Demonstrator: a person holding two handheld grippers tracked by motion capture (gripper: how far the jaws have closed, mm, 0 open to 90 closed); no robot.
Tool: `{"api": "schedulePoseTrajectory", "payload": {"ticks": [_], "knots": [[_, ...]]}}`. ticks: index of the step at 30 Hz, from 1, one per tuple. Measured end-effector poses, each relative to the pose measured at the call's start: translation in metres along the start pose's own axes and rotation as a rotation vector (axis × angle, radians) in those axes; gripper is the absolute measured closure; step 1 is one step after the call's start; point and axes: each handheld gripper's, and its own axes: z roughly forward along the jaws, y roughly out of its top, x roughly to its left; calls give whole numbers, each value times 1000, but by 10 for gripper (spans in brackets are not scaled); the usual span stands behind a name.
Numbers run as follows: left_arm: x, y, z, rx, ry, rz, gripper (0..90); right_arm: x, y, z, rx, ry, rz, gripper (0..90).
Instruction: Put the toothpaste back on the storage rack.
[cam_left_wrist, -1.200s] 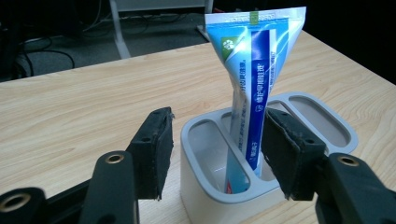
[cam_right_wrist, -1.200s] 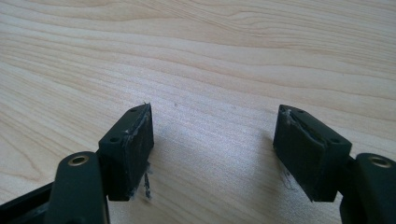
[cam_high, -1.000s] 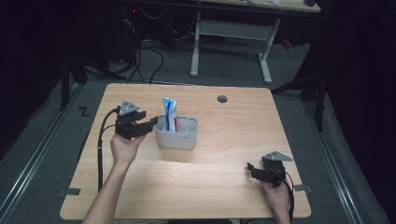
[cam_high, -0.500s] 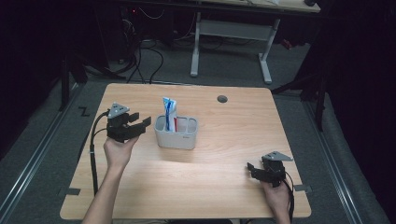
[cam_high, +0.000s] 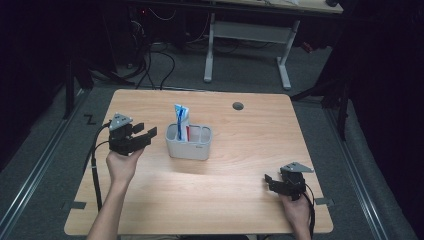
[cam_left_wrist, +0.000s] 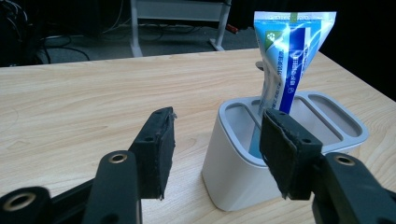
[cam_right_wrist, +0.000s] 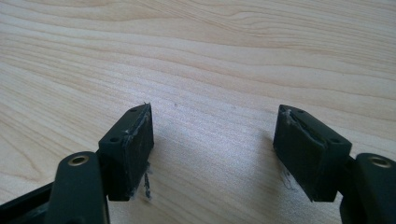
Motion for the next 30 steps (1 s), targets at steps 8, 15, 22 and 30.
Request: {"api": "schedulePoseTrajectory", "payload": {"ticks": [8, 15, 22, 30], "knots": [[3, -3, -5, 2, 11, -3, 462, 0, 0, 0, 0, 0, 0, 289], [7, -7, -11, -2, 20, -14, 462, 0, 0, 0, 0, 0, 0, 289], [11, -11, -17, -4, 31, -23, 461, 0, 0, 0, 0, 0, 1, 289], [15, -17, -22, -5, 41, -34, 455, 0, 0, 0, 0, 0, 0, 289]]}}
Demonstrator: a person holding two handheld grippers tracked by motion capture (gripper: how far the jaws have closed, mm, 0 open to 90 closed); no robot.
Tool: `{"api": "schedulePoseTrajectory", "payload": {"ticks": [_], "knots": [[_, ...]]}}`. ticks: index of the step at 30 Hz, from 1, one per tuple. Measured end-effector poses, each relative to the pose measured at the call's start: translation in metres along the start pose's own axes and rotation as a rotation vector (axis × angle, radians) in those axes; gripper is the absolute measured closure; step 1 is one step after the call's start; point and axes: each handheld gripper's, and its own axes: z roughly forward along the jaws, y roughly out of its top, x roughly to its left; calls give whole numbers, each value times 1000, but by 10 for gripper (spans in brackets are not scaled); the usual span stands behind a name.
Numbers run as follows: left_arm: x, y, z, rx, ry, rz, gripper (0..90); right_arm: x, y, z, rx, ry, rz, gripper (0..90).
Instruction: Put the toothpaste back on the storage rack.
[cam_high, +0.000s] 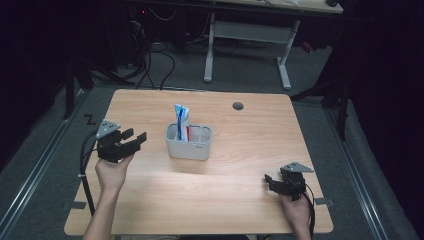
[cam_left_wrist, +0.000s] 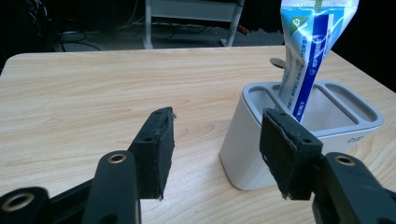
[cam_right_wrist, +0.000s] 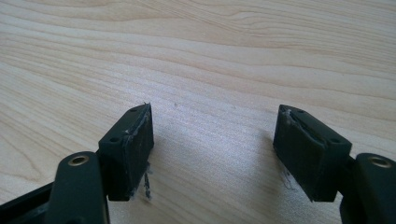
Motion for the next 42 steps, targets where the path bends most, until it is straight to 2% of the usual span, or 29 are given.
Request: {"api": "schedulePoseTrajectory", "payload": {"ticks": [8, 17, 24, 42], "knots": [[3, -6, -4, 10, 10, -1, 450, 0, 0, 0, 0, 0, 0, 289], [8, -14, -10, 4, 4, -24, 447, 0, 0, 0, 0, -1, 0, 289], [9, -18, -13, 6, 8, -26, 444, 0, 0, 0, 0, -1, 1, 289], [9, -31, -11, 49, 24, -18, 434, 0, 0, 0, 0, -1, 1, 289]]}}
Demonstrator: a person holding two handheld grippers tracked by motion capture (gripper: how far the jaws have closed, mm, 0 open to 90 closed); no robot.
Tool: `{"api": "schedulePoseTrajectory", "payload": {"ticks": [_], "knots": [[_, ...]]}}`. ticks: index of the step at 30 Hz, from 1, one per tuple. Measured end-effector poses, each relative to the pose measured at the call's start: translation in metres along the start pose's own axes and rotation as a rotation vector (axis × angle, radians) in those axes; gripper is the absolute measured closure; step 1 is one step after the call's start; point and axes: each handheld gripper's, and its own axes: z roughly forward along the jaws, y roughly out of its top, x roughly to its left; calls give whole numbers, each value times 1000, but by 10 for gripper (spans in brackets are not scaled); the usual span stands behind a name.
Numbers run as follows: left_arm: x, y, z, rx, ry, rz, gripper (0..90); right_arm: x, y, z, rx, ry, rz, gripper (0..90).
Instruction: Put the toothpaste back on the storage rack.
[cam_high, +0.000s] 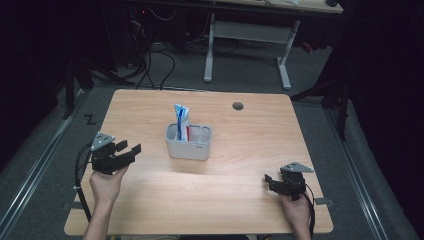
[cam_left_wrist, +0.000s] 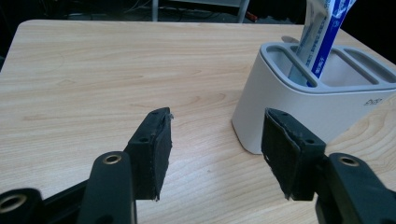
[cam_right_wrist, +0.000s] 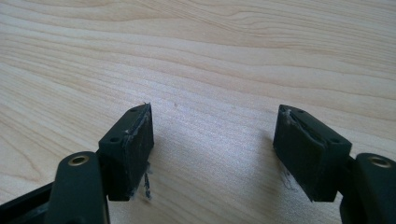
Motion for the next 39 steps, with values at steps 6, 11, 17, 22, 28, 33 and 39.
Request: {"api": "schedulePoseTrajectory", "payload": {"ticks": [6, 11, 17, 22, 28, 33, 39], "knots": [[0, -6, 1, 14, 4, -4, 432, 0, 0, 0, 0, 0, 0, 289], [1, -11, 1, 21, 10, -9, 432, 0, 0, 0, 0, 0, 0, 289], [3, -18, 2, 30, 13, -17, 432, 0, 0, 0, 0, 0, 0, 289], [2, -23, 4, 39, 17, -17, 432, 0, 0, 0, 0, 0, 0, 289], [1, -28, 7, 53, 21, -12, 431, 0, 0, 0, 0, 0, 0, 289], [0, -33, 11, 70, 29, -5, 430, 0, 0, 0, 0, 0, 0, 289], [-2, -40, 15, 85, 35, -3, 429, 0, 0, 0, 0, 0, 0, 289]]}}
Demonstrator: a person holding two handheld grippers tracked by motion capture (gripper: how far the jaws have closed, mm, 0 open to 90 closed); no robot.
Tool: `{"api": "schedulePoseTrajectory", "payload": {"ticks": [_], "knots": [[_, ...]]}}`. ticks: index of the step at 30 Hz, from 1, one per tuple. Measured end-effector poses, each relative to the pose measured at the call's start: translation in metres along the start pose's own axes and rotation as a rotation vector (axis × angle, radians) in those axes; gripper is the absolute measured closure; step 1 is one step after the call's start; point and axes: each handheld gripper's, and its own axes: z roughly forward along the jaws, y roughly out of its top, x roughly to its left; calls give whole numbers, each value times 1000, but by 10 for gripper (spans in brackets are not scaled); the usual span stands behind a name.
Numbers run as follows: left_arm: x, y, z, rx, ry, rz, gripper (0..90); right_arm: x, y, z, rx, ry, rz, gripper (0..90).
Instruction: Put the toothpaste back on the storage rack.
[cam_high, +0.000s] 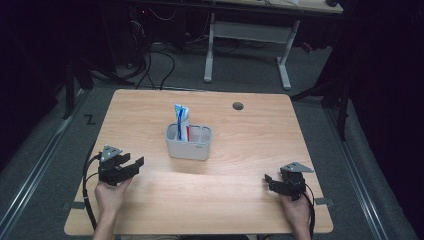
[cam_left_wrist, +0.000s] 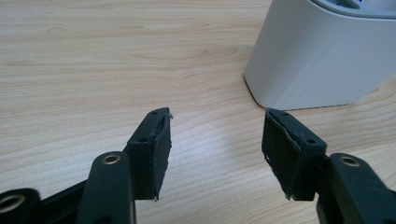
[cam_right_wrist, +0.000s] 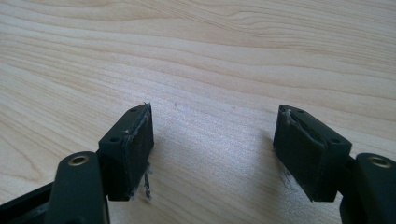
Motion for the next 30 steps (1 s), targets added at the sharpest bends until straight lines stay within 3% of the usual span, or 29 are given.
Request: {"api": "schedulePoseTrajectory", "payload": {"ticks": [30], "knots": [[-3, -25, 20, 52, 36, 3, 418, 0, 0, 0, 0, 0, 0, 289]]}}
